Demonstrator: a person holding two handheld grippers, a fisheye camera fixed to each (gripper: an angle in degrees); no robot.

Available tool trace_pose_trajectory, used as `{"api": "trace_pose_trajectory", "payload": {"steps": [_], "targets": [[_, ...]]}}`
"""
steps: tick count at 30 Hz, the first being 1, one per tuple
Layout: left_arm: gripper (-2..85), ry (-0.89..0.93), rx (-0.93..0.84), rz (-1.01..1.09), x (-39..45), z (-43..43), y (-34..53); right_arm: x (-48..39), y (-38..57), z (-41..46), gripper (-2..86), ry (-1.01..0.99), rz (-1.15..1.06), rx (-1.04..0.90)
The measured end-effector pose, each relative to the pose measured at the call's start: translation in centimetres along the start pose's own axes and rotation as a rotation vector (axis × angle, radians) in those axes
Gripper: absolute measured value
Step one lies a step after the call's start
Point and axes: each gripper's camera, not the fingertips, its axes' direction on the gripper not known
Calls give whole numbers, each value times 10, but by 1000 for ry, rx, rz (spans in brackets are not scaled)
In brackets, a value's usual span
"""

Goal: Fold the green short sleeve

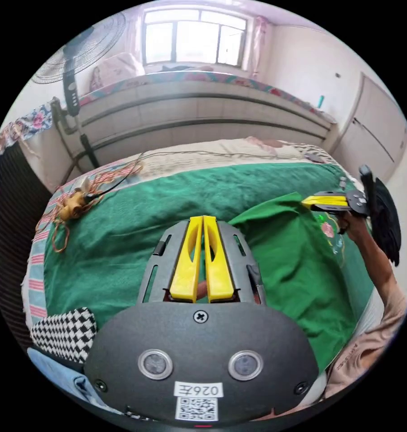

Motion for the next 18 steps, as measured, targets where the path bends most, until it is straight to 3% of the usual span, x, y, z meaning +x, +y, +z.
{"api": "trace_pose_trajectory", "payload": {"steps": [4,6,11,13,15,18], "targets": [[-10,116,-50,257,71,30,19,0,2,-5,-10,-83,-12,64],[-10,29,-86,268,85,49,23,2,-1,4,-10,-131,-7,52],[-10,-422,-221,21,58,58,41,28,0,17,-12,5,81,-23],[-10,-454,-175,-11,58,39,59,36,10,6,-11,-15,123,10],[-10,-397,-80,-2,69,14,81,36,22,-6,-10,-19,131,53],[-10,-79,87,109,100,-18,127,28,46,-23,-10,-10,106,90]]}}
